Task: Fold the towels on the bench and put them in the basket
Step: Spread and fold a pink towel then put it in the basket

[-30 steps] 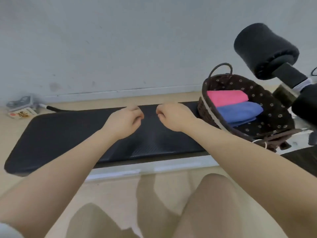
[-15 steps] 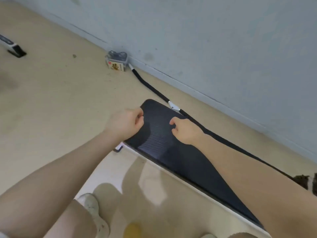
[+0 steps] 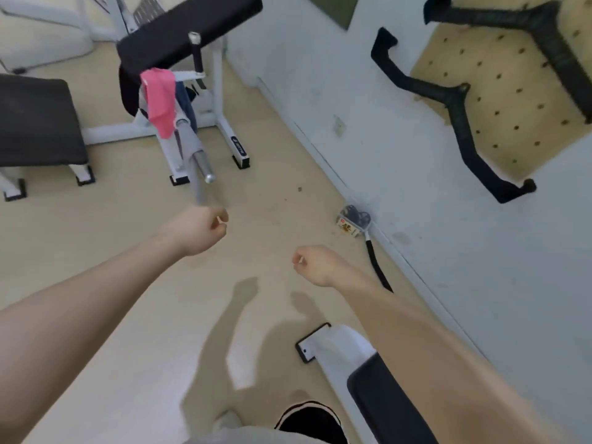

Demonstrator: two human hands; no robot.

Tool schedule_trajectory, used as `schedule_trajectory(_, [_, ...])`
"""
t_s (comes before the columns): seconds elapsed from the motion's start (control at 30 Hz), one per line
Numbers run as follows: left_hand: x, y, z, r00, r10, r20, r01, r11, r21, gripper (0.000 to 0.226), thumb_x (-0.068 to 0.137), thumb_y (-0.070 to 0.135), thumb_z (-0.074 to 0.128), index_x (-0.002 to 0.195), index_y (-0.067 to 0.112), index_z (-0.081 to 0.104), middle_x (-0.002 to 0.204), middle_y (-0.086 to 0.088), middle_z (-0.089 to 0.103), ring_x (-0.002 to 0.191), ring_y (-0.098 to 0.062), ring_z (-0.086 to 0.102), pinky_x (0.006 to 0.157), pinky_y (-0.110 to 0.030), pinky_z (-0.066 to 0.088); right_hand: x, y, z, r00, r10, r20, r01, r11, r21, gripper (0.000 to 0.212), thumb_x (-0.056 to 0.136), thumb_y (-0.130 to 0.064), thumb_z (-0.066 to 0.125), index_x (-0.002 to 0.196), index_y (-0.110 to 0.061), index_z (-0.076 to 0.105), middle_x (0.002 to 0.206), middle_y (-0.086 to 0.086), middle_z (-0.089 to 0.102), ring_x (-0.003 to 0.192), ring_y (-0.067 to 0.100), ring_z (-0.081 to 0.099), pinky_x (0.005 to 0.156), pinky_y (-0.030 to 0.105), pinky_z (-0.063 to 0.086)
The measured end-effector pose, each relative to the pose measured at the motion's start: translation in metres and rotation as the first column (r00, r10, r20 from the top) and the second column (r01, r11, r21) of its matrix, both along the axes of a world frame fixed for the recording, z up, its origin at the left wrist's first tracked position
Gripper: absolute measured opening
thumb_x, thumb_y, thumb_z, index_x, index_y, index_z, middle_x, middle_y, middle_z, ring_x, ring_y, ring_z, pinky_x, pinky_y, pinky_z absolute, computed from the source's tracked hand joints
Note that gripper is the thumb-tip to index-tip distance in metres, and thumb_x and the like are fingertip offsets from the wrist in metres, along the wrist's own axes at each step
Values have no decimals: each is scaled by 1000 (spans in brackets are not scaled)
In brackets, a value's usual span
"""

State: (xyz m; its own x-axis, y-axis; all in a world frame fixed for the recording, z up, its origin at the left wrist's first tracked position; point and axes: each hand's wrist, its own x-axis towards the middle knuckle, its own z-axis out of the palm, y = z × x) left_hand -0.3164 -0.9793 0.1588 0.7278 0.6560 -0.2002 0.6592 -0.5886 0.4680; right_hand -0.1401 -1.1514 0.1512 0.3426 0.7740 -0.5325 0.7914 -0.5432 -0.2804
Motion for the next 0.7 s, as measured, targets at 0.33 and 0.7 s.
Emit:
schedule_trajectory(0.33, [-15, 199, 2, 989, 140, 51, -140, 990, 3, 27, 93, 16, 46, 116, 10, 58, 111, -11, 64, 97, -28, 57, 74, -26, 39, 27, 249, -3, 994, 68, -86, -56, 989, 139, 20, 92, -16, 43, 93, -6, 61, 91, 7, 63, 80, 26, 58, 74, 31, 47])
schedule_trajectory(0.7, [18, 505, 16, 969, 243, 40, -233, 957, -173, 38, 92, 19, 48, 129, 21, 45, 103, -3, 64, 88, -23, 64, 69, -30, 48, 59, 582, 25, 983, 143, -117, -124, 980, 157, 26, 94, -15, 41, 102, 4, 58, 99, 17, 62, 84, 24, 53, 75, 32, 45])
